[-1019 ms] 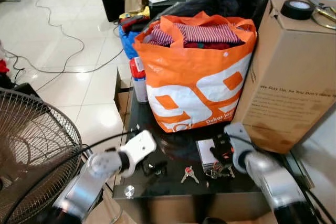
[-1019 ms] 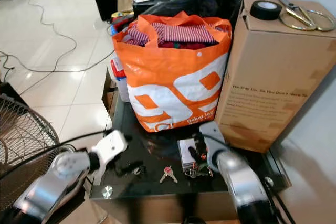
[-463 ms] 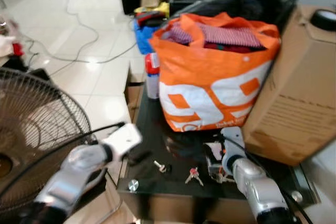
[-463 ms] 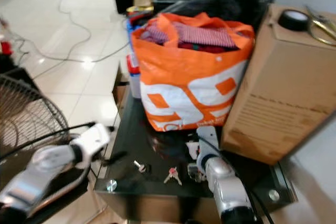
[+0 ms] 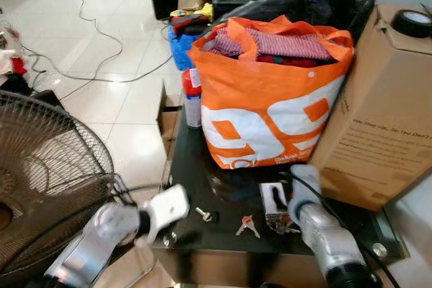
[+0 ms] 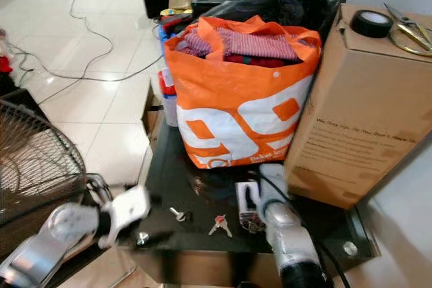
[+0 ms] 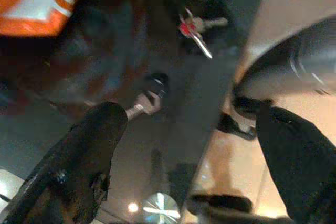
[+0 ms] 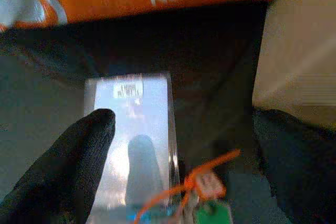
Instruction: Hang keys on a hook
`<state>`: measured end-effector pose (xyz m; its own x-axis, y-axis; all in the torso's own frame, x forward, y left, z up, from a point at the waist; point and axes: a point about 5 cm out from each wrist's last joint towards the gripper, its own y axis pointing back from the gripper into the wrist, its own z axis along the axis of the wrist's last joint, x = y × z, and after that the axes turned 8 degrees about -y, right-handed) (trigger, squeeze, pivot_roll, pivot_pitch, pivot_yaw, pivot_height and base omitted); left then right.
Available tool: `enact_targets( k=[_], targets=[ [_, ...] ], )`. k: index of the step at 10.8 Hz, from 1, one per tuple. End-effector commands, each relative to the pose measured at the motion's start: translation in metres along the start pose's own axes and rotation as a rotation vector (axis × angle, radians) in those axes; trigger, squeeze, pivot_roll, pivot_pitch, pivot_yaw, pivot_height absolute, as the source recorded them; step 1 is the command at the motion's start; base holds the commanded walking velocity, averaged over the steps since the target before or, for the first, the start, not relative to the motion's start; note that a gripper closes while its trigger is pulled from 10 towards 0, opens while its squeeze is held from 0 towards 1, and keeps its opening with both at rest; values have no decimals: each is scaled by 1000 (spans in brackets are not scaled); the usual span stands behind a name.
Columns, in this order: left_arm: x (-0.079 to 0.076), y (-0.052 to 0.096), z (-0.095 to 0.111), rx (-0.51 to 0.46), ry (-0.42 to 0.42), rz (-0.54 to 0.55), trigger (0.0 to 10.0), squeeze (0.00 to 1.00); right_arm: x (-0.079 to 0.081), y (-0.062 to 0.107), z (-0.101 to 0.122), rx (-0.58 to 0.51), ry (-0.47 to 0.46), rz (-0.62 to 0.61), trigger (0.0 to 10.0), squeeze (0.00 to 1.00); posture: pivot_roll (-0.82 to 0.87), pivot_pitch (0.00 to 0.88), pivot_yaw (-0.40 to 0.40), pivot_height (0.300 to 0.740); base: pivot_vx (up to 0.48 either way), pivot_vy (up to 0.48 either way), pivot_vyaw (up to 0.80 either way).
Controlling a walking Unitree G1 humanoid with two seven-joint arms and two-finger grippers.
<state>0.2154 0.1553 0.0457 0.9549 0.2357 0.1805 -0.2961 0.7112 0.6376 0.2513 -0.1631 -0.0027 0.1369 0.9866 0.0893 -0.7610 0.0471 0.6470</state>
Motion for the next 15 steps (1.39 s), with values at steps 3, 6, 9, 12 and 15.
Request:
enact_targets(
  k=[3, 6, 9, 12, 15],
  targets=[
    [8, -4, 10, -21, -45, -24, 10000, 0, -4, 6, -2, 6, -59, -26, 10000, 0, -131, 0, 49, 740, 0, 0, 0],
    [9, -9, 13, -31, -46, -42, 10000, 0, -7, 14, -18, 102, -52, 7, 9961, 0, -159, 0, 53, 740, 0, 0, 0],
    [8, -12, 12, -34, -43, -47, 10000, 0, -12, 14, -25, 144, -97, -5, 1216, 0, -163, 0, 43, 740, 0, 0, 0],
    [7, -14, 12, -34, -40, -60, 10000, 0, -6, 5, -28, 173, -143, 8, 627, 0, -156, 0, 33, 740, 0, 0, 0],
    [6, -14, 11, -33, -41, -66, 10000, 0, 1, -5, -36, 216, -133, 16, 0, 0, -153, 0, 27, 740, 0, 0, 0]
  ],
)
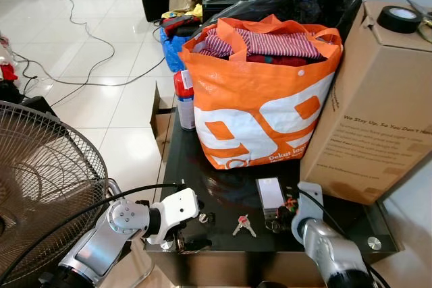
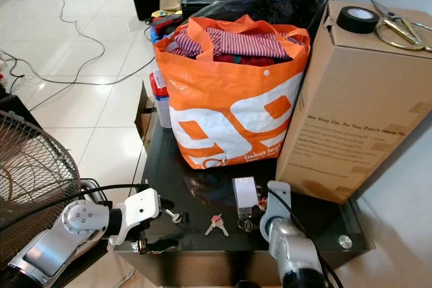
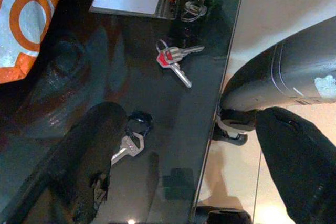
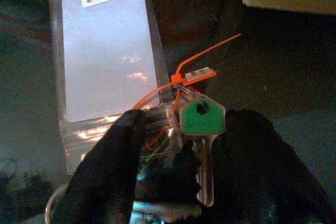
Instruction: Hang keys on a hook
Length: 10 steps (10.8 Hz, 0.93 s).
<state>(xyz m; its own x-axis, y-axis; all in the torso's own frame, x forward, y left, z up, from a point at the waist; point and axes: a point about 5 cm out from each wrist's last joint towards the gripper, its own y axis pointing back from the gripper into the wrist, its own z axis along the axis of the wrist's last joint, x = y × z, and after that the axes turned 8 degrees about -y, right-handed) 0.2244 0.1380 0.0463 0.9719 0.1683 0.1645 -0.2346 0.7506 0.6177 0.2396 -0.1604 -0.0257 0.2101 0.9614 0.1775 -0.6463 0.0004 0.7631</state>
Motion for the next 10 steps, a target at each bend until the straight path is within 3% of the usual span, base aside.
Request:
enact_targets(
  k=[1, 6, 10],
  targets=[
    [1, 0, 0, 8, -9, -3, 10000, 0, 2, -2, -11, 51, -16, 5, 0, 0, -153, 0, 25, 740, 0, 0, 0],
    [4, -3, -2, 7, -6, 9, 10000, 0, -2, -6, -8, 47, -53, 52, 0, 0, -159, 0, 13, 740, 0, 0, 0],
    [7, -5, 0, 1, -12, 20, 10000, 0, -1, 7, 7, 1, -10, 211, 0, 0, -162, 0, 9, 740, 0, 0, 0]
  ],
)
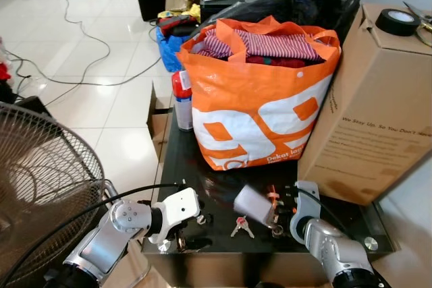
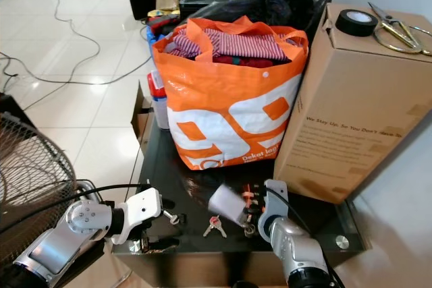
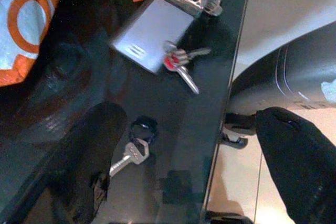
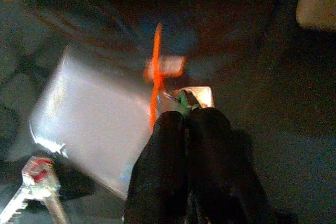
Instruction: Hang keys on a hook
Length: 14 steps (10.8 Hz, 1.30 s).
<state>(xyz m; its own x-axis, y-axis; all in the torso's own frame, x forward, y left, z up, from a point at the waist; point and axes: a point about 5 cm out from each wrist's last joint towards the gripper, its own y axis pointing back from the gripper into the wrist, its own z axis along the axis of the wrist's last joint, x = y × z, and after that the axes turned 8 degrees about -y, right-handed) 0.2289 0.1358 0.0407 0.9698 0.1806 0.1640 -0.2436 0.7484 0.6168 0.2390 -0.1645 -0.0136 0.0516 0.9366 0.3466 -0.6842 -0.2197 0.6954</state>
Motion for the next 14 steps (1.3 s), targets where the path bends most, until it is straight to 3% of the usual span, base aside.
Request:
enact_targets(
  k=[1, 3, 7, 10, 11, 13, 14],
  targets=[
    [5, 1, 3, -1, -22, 13, 10000, 0, 2, 5, 5, -9, 21, 49, 0, 0, -165, 0, 11, 740, 0, 0, 0],
    [6, -1, 4, -3, -29, 15, 10000, 0, 3, 12, 12, -48, 54, 71, 0, 0, -167, 0, 14, 740, 0, 0, 0],
    [8, -2, 5, -4, -35, 18, 10000, 0, 10, 20, 22, -139, 15, 141, 0, 0, -171, 0, 16, 740, 0, 0, 0],
    [8, -3, 6, -10, -38, 17, 10000, 0, 24, 32, 35, -256, -158, 315, 0, 0, -171, 0, 12, 740, 0, 0, 0],
    [8, -3, 6, -10, -38, 18, 10000, 0, 25, 34, 36, -264, -162, 331, 0, 0, -170, 0, 12, 740, 0, 0, 0],
    [9, -4, 6, -11, -40, 19, 10000, 0, 22, 28, 29, -206, -81, 268, 0, 0, -173, 0, 13, 740, 0, 0, 0],
    [10, -5, 7, -11, -41, 18, 10000, 0, 24, 20, 22, -166, -41, 220, 1922, 0, -171, 0, 13, 740, 0, 0, 0]
  ],
)
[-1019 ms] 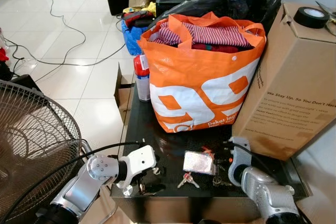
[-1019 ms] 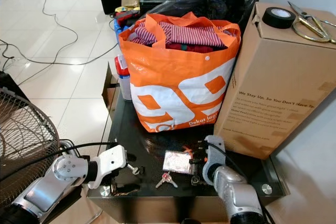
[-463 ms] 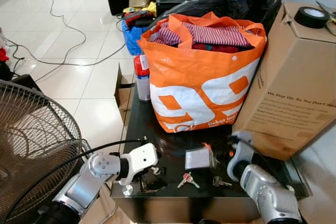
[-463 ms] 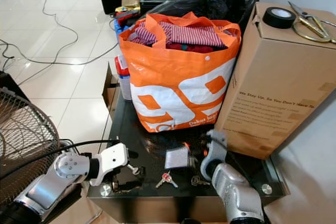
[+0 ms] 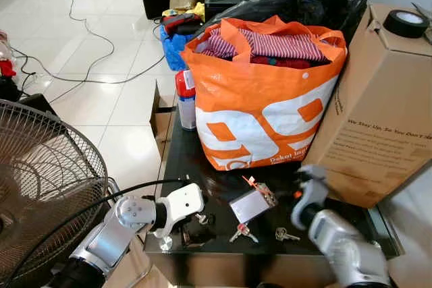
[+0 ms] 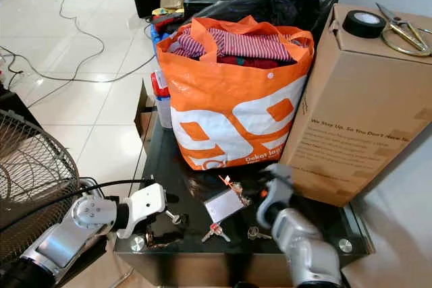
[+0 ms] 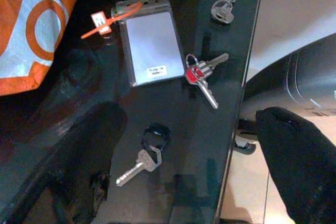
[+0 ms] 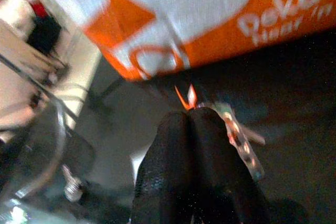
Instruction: Hang keys on a hook
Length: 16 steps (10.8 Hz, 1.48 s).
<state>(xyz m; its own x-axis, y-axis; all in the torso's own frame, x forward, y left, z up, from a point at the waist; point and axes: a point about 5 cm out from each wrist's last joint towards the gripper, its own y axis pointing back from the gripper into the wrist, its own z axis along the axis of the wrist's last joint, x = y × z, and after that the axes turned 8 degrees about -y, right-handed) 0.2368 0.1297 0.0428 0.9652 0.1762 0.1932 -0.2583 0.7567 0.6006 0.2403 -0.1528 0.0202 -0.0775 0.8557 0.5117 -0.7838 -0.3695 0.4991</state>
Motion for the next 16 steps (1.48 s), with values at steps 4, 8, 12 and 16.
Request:
enact_targets(
  k=[4, 8, 12, 16],
  targets=[
    [4, 1, 1, 9, -23, 3, 10000, 0, 15, -18, 0, 31, 355, -31, 10000, 1000, -170, 0, 17, 740, 0, 0, 0],
    [6, 24, -7, 48, -35, 34, 10000, 0, 35, -49, -10, 93, 666, 0, 10000, 1000, -112, 0, -1, 740, 0, 0, 0],
    [10, 58, -7, 86, -52, 77, 10000, 0, 36, -72, -8, 111, 709, -181, 10000, 0, -33, 0, -7, 740, 0, 0, 0],
    [7, 63, -2, 91, -58, 53, 10000, 0, 32, -76, -11, 141, 650, -252, 10000, 0, -17, 0, -9, 740, 0, 0, 0]
  ],
)
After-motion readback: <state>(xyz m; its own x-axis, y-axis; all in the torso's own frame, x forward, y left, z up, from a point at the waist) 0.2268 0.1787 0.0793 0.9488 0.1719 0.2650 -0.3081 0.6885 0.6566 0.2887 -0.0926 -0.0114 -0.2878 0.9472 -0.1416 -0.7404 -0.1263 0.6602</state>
